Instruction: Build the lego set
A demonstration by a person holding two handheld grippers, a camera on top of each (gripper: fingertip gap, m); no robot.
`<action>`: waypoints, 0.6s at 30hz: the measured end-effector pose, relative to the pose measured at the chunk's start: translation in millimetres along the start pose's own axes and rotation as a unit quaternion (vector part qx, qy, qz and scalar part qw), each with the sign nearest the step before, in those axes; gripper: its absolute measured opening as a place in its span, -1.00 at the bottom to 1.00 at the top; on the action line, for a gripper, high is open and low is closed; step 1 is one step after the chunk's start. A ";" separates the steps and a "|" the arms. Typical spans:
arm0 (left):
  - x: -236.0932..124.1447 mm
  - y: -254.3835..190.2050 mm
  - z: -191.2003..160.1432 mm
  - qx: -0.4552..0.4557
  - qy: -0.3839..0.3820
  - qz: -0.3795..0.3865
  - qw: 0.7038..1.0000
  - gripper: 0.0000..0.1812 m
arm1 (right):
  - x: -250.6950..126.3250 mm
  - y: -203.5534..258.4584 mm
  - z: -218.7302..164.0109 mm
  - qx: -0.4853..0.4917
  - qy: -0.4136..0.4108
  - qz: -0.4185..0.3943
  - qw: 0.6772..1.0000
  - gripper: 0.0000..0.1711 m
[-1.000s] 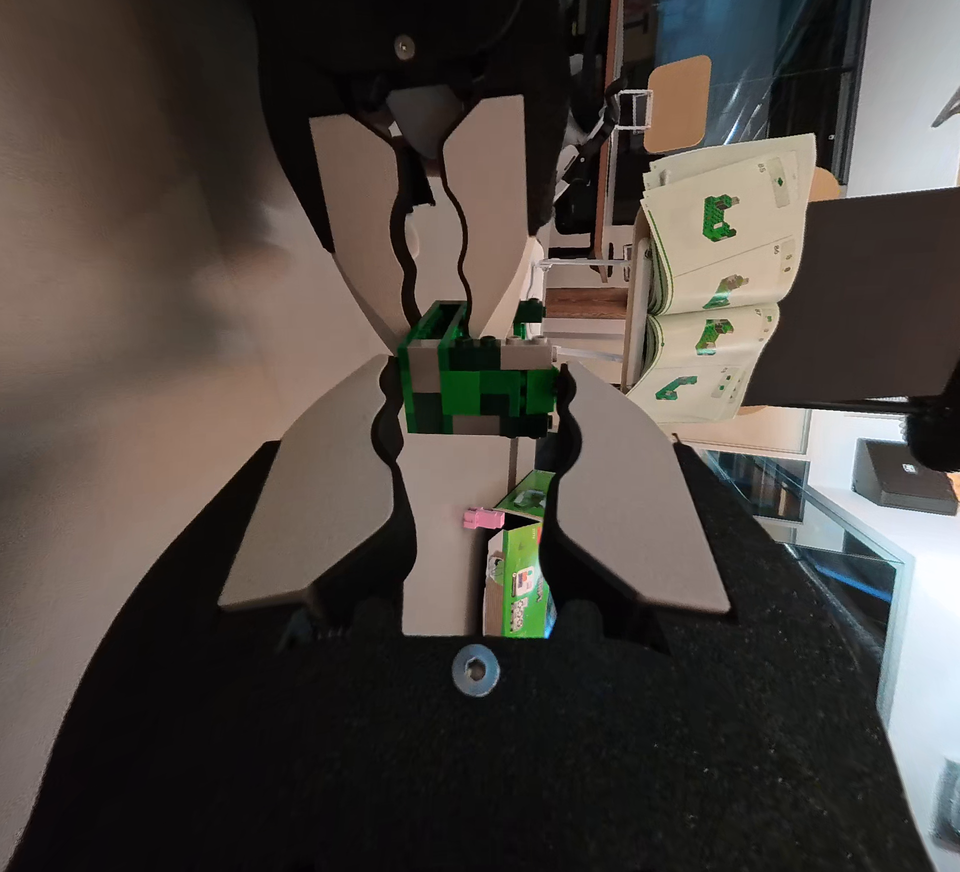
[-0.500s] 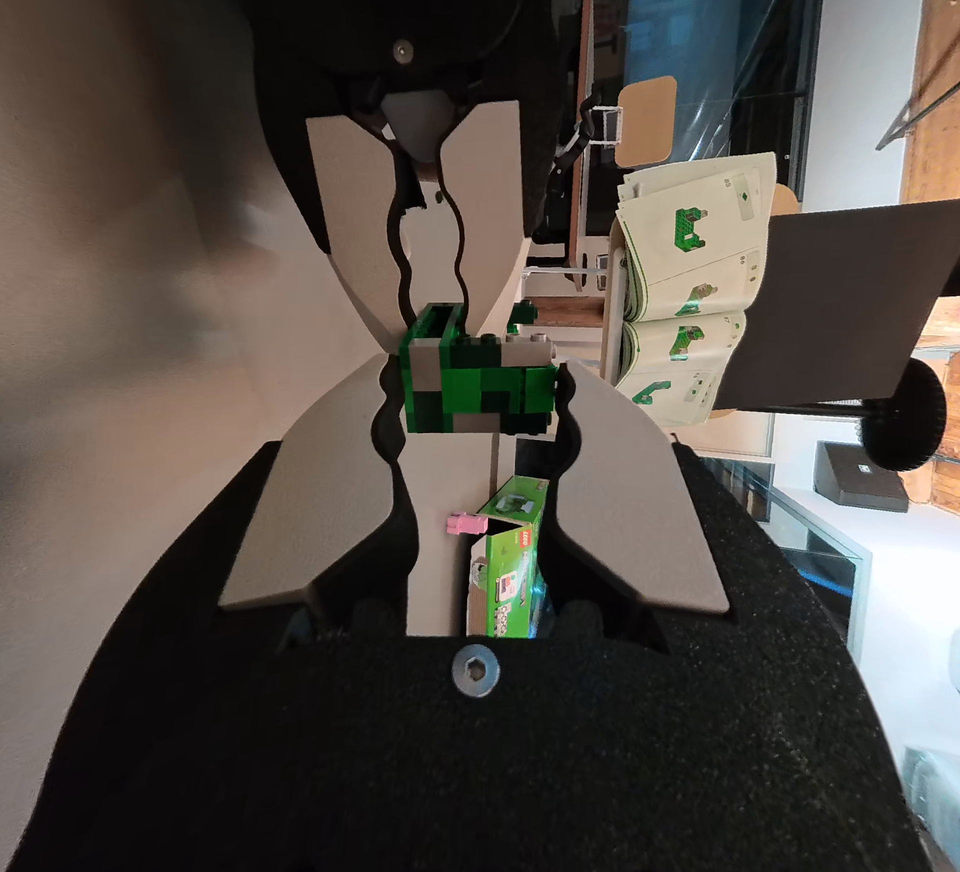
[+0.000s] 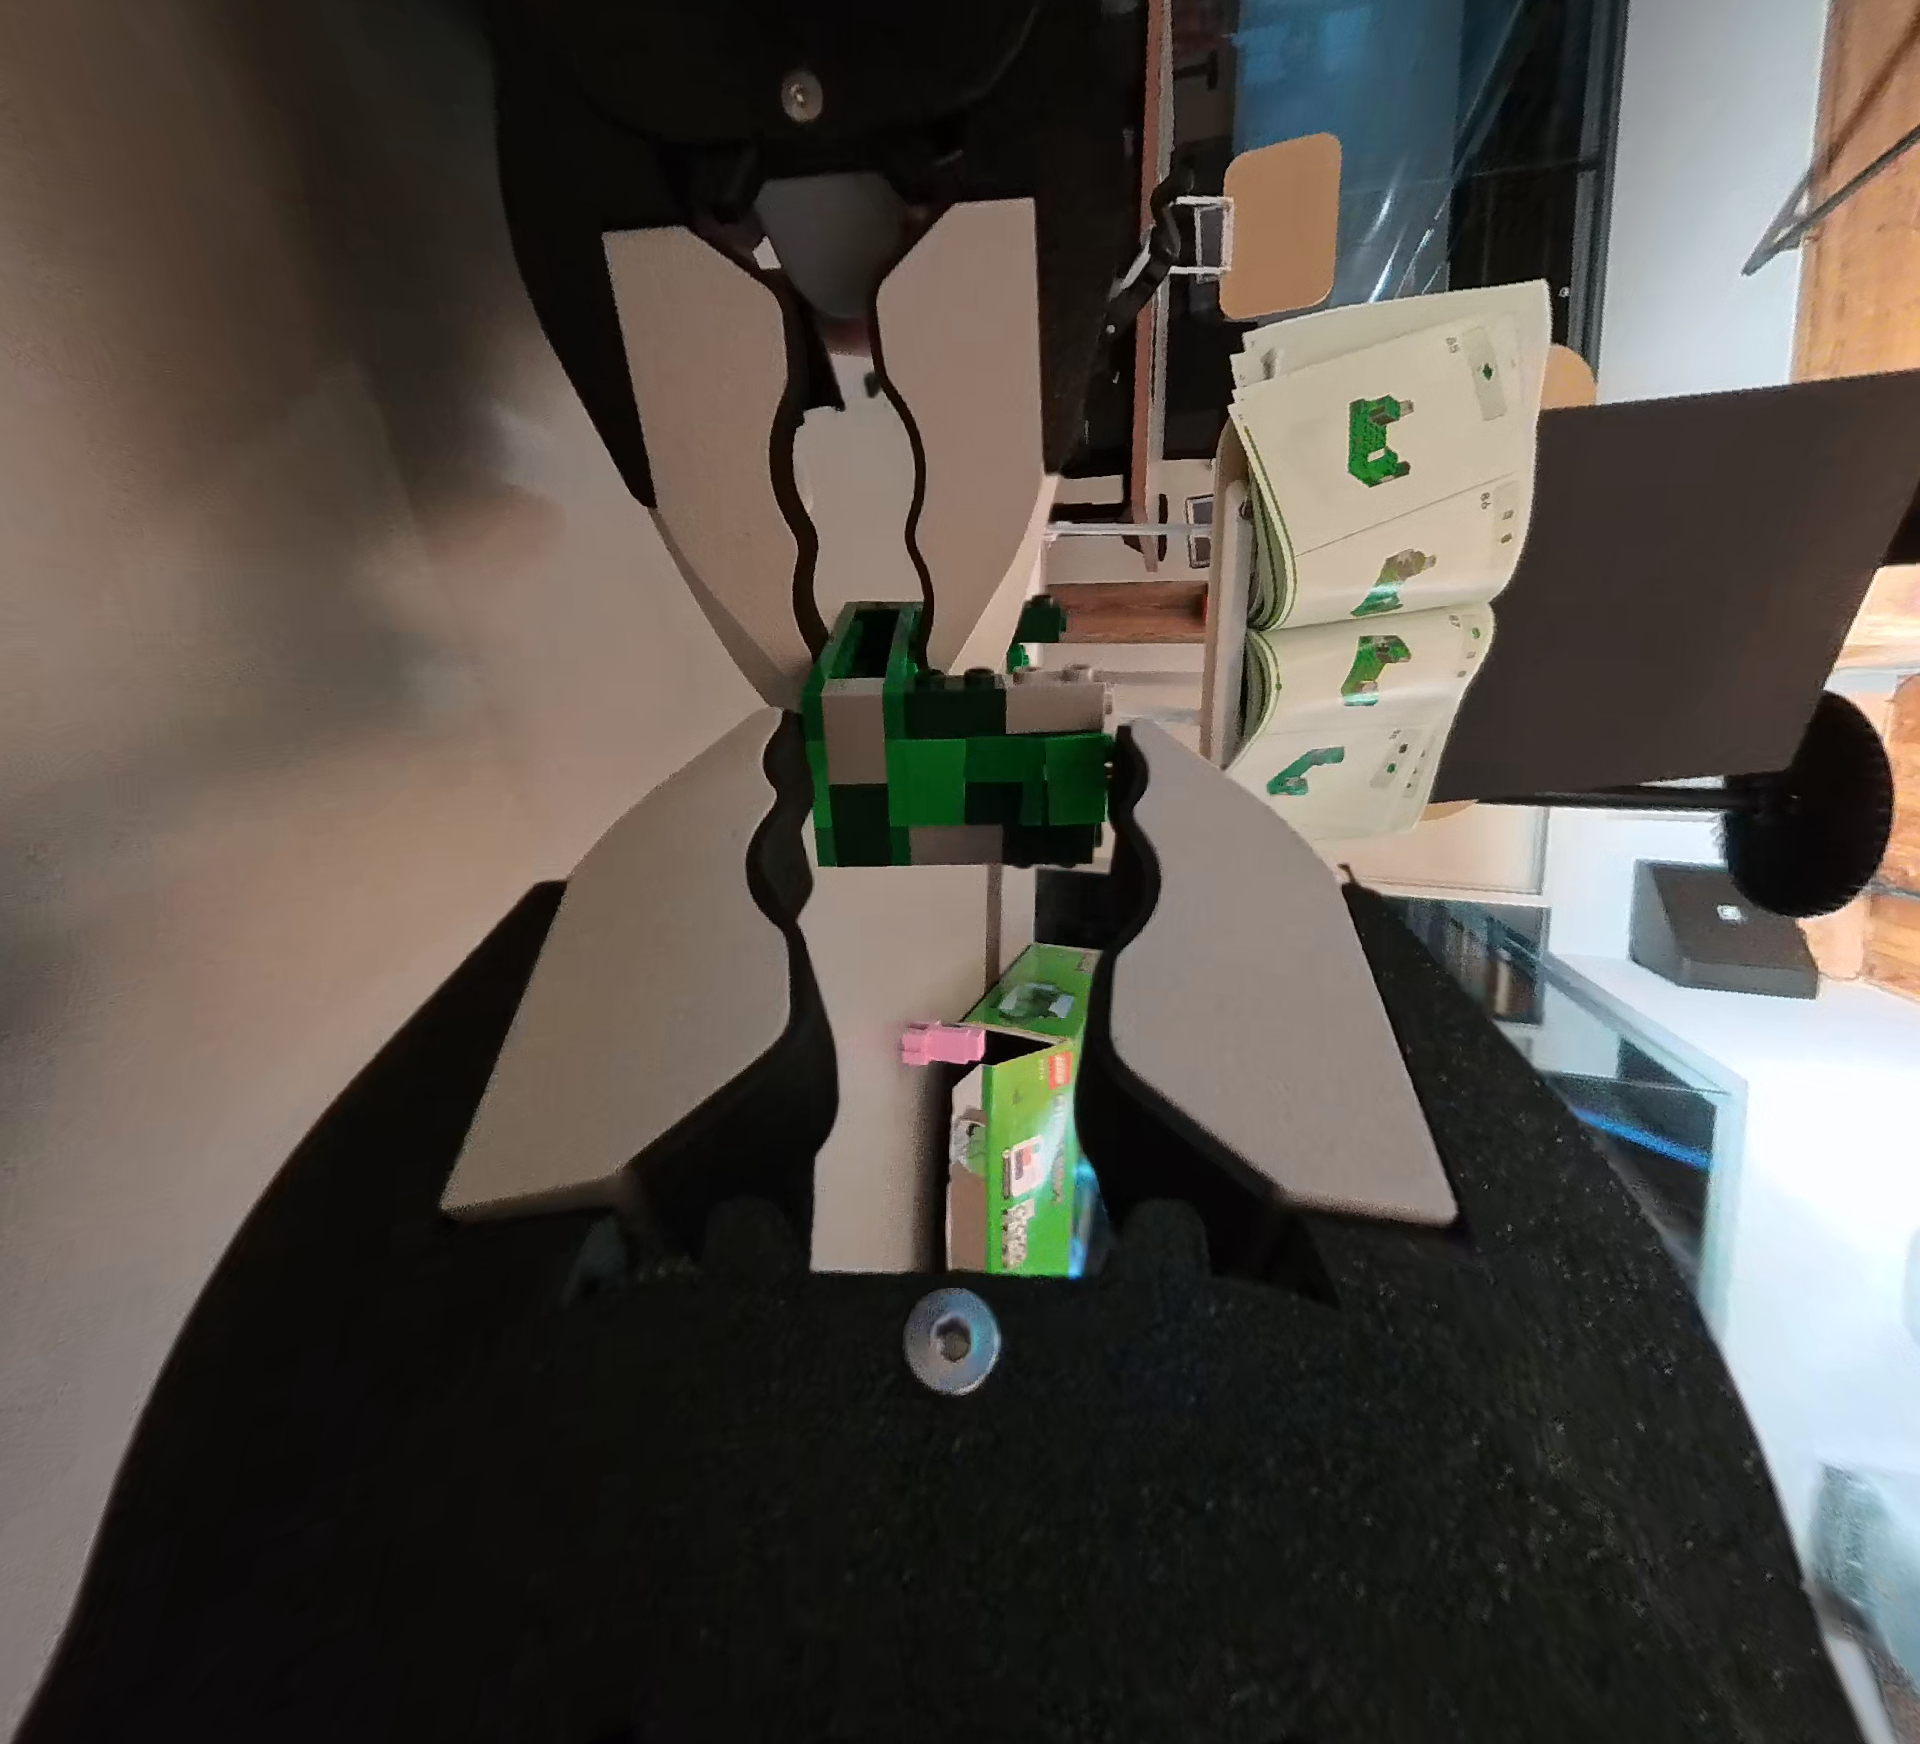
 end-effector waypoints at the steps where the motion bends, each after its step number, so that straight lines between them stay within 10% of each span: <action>1: 0.1 0.0 0.1 -0.002 -0.001 -0.001 1.000 -0.79 | -0.6 0.2 -0.3 0.008 -0.008 -0.001 1.000 -0.36; 12: 9.7 -14.8 -9.6 0.030 0.070 -0.061 0.995 -0.78 | -5.4 -1.1 -37.1 0.387 -0.051 0.099 0.915 -0.26; 18: 18.2 -26.9 -13.5 0.038 0.091 -0.124 0.987 -0.78 | 0.7 16.1 -63.0 0.412 -0.076 0.130 0.899 -0.40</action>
Point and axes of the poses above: each gripper's, where its closed fingertips meet, x out along the fingers, z out of its top, y = z × x across the jaws, the point moved 8 cm from there along -x, back along the fingers, and after that the axes turned 4 degrees about -y, right-handed, at the moved point
